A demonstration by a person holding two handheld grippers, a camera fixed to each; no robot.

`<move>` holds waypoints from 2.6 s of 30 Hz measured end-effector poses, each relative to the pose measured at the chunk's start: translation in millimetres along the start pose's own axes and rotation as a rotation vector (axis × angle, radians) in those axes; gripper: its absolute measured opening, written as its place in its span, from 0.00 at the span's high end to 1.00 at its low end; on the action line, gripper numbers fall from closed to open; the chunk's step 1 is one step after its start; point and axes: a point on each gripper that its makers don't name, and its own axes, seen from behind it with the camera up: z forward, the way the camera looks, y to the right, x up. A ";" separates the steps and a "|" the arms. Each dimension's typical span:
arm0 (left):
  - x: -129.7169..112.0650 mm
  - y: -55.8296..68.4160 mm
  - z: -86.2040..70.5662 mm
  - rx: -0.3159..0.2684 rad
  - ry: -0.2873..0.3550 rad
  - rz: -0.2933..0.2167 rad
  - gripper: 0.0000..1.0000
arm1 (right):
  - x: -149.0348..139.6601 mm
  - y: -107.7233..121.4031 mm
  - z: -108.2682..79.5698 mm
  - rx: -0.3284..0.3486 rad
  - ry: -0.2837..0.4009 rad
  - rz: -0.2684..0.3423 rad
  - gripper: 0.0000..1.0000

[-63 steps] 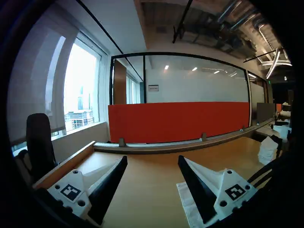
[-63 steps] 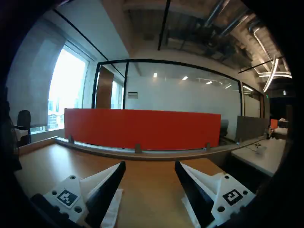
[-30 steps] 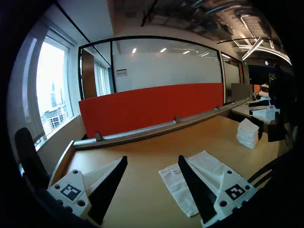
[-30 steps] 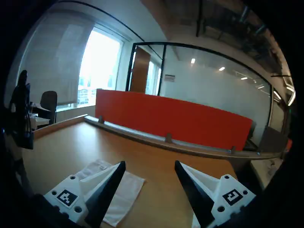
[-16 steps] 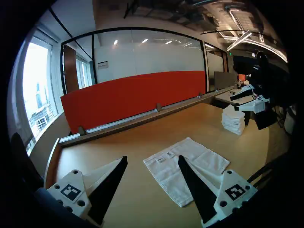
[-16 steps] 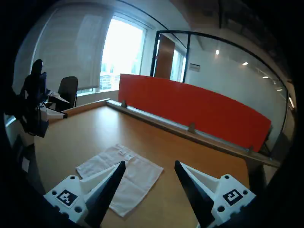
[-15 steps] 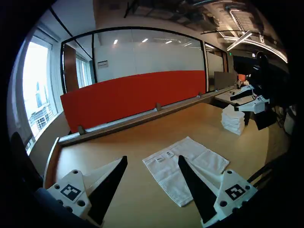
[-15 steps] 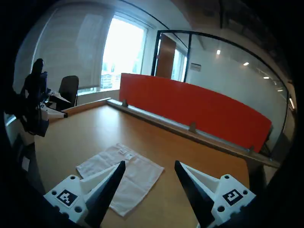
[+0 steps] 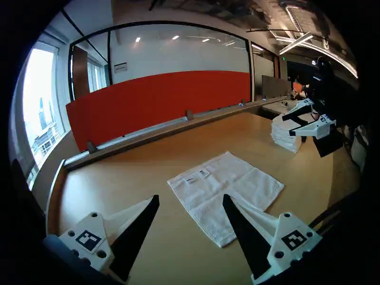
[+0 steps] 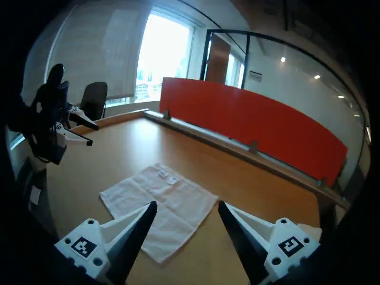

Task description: Fold towel

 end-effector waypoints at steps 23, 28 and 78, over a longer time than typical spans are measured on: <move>-94.0 36.0 46.0 -0.114 -0.175 0.019 0.01 | -100.3 -33.4 43.0 0.088 -0.194 -0.028 0.00; -110.4 44.1 53.3 -0.141 -0.212 0.034 0.01 | -116.7 -40.4 49.3 0.113 -0.227 -0.030 0.00; -173.9 80.1 75.7 -0.222 -0.391 0.070 0.24 | -184.9 -64.5 50.3 0.261 -0.375 -0.020 0.44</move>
